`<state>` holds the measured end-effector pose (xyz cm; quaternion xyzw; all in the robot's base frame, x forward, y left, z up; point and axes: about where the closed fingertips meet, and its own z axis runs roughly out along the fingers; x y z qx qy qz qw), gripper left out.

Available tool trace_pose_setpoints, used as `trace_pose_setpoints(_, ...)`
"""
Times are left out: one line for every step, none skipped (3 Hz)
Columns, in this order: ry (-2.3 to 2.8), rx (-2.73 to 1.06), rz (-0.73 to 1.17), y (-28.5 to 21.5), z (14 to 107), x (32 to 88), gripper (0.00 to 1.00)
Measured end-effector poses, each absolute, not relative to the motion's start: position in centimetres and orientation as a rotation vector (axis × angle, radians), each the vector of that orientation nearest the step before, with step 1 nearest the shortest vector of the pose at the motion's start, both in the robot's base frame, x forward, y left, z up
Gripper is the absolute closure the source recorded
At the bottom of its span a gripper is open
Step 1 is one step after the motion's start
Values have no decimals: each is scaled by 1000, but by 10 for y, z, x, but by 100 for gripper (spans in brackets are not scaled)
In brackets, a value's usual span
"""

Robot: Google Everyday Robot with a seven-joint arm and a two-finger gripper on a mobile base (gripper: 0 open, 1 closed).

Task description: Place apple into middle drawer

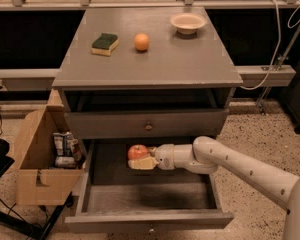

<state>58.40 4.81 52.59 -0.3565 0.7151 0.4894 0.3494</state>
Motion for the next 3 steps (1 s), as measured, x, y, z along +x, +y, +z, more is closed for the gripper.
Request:
trace_pose_setpoints(1853,-924,1268,48,526,584,100)
trace_pose_setpoints(1827,-990,1286,59,508,584,100)
trace_pose_setpoints(1745,-1138,1293,63,472,582,100)
